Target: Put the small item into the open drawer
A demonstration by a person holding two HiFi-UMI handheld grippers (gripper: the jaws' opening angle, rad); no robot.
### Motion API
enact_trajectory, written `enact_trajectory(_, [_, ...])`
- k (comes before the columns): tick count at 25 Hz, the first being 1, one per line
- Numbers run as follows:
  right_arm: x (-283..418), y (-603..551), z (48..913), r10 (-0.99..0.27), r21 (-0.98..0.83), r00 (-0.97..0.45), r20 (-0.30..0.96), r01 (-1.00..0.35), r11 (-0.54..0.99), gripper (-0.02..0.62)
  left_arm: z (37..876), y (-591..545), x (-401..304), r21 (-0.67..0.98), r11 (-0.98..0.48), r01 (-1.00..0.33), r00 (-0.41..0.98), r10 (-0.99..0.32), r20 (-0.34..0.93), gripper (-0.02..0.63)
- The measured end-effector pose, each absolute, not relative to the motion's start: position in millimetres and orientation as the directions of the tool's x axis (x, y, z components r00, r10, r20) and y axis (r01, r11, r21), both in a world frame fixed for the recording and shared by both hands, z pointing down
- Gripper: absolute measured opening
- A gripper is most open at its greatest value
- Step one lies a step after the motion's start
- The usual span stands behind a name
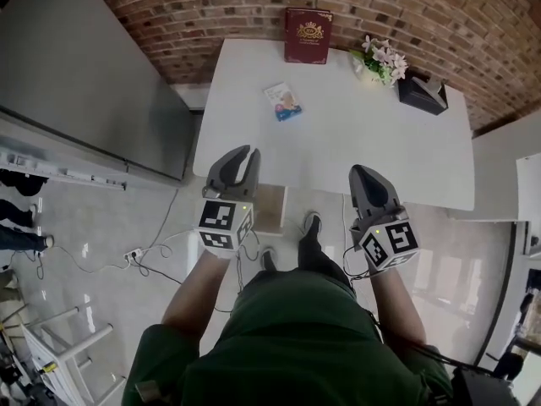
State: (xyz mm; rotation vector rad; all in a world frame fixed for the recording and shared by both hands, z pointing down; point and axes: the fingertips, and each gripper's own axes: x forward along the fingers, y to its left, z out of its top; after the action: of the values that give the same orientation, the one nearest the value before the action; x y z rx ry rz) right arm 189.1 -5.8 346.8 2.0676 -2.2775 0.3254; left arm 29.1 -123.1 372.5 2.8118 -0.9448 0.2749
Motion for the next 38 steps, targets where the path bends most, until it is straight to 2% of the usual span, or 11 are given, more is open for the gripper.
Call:
enact_trajectory(3, [209,-23,352,-0.973,-0.134,-0.135,0.189,-0.985,0.111,0.003,388,-139,48,0.079,-0.771,-0.633,0.757,-0.593,0.276,0.088])
enact_trajectory(11, [253,-61,372,-0.954,-0.18,-0.213,0.212,-0.968,0.176,0.003,437,-185,89,0.063,-0.726,-0.684,0.682,-0.607,0.408,0.15])
enact_trajectory(14, [264,-71,377,-0.946,-0.195,-0.243,0.215,-0.96,0.203,0.003,454,-201,99,0.075,-0.705,-0.705,0.658,-0.611,0.441,0.152])
enact_trajectory(16, [272,-77,378,-0.943,-0.197,-0.258,0.212,-0.956,0.218,0.003,463,-213,104,0.081,-0.69,-0.72,0.643,-0.618,0.452,0.112])
enact_trajectory(19, [285,-83,378,-0.94,-0.197,-0.27,0.211,-0.953,0.23,0.003,480,-230,112,0.114,-0.665,-0.738,0.627,-0.613,0.481,0.104])
enact_trajectory(27, [314,-90,392,-0.929,-0.222,-0.29,0.232,-0.945,0.24,0.003,565,-255,141,0.371,-0.544,-0.753,0.633,-0.444,0.634,0.158])
enact_trajectory(38, [345,-92,410,-0.923,-0.266,-0.289,0.255,-0.939,0.22,0.003,637,-289,155,0.399,-0.402,-0.824,0.543,-0.358,0.76,0.16])
